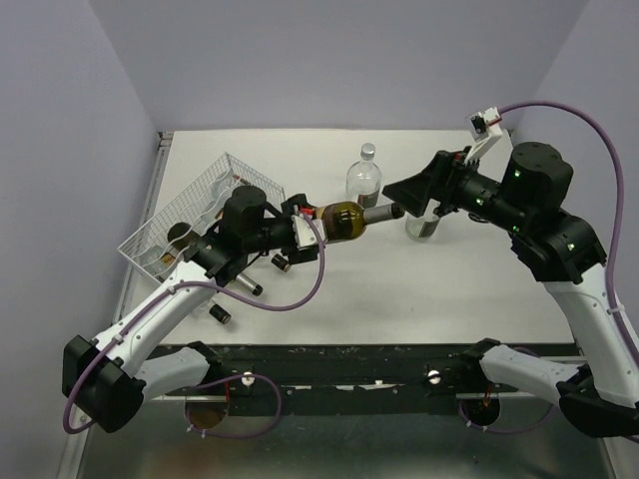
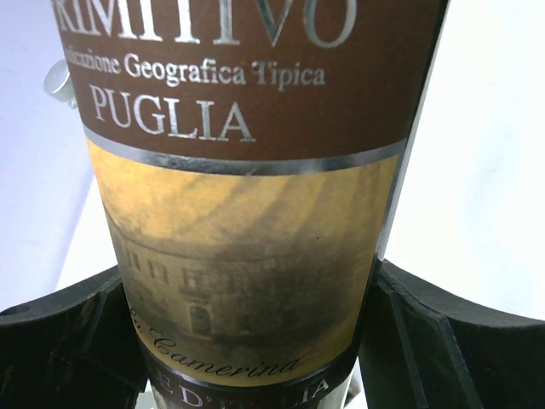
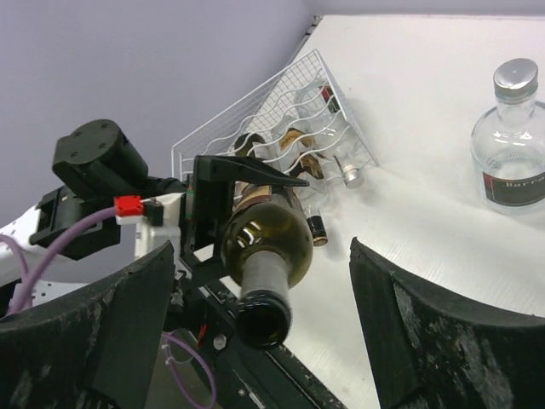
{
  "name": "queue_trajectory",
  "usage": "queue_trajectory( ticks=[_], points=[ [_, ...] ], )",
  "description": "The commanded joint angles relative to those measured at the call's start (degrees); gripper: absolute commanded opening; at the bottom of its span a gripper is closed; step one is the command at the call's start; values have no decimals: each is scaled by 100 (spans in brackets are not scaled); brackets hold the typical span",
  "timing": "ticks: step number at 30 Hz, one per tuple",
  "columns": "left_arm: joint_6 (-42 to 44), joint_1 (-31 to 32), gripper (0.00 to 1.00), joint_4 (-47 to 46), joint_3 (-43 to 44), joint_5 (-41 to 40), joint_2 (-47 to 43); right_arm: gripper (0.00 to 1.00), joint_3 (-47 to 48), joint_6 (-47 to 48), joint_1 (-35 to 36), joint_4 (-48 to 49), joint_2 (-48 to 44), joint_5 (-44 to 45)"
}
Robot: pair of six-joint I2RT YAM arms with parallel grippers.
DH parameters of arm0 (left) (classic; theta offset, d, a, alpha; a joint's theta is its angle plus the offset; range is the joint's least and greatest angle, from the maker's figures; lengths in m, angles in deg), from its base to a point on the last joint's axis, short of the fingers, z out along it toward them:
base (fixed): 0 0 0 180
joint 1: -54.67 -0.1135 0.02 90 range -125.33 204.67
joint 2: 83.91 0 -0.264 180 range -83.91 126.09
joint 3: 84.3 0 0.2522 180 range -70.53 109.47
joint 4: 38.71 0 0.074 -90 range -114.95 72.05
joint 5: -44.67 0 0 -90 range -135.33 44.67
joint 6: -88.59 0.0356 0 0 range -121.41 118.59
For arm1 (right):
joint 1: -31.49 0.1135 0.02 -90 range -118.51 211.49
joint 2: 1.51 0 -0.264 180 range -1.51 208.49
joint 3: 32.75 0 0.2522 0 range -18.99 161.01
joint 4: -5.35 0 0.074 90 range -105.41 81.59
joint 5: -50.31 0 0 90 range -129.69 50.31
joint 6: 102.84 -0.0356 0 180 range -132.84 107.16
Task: Put the wine bottle on the wine rack
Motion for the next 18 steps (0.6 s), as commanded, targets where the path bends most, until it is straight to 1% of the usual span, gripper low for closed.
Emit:
queue_trajectory(
  ticks=[1, 3, 5, 7, 9, 11, 14, 18],
  points=[
    [1270, 56, 0, -963, -262, -690, -234, 91, 251, 226, 22, -468, -247, 194],
    [1561, 65, 0, -1112, -306, -857, -260, 90, 190, 330, 22, -556, -222, 54],
    [1859, 74, 0, -1192, -315, -945, -269, 90, -3, 646, 22, -696, -90, -305],
    [2228, 100, 0, -1385, -324, -1015, -286, 83, -83, 945, 30, -1011, 164, -841],
    [2623, 135, 0, -1482, -350, -902, -356, 77, -74, 1043, 30, -1302, 498, -1263],
    [3089, 170, 0, -1482, -385, -831, -383, 75, -135, 1052, 39, -1426, 657, -1458],
    [3556, 206, 0, -1377, -394, -971, -322, 75, -197, 1087, 57, -1453, 745, -1555],
    [4040, 267, 0, -1429, -473, -1209, -295, 80, -433, 1105, 74, -1488, 754, -1634]
  ],
)
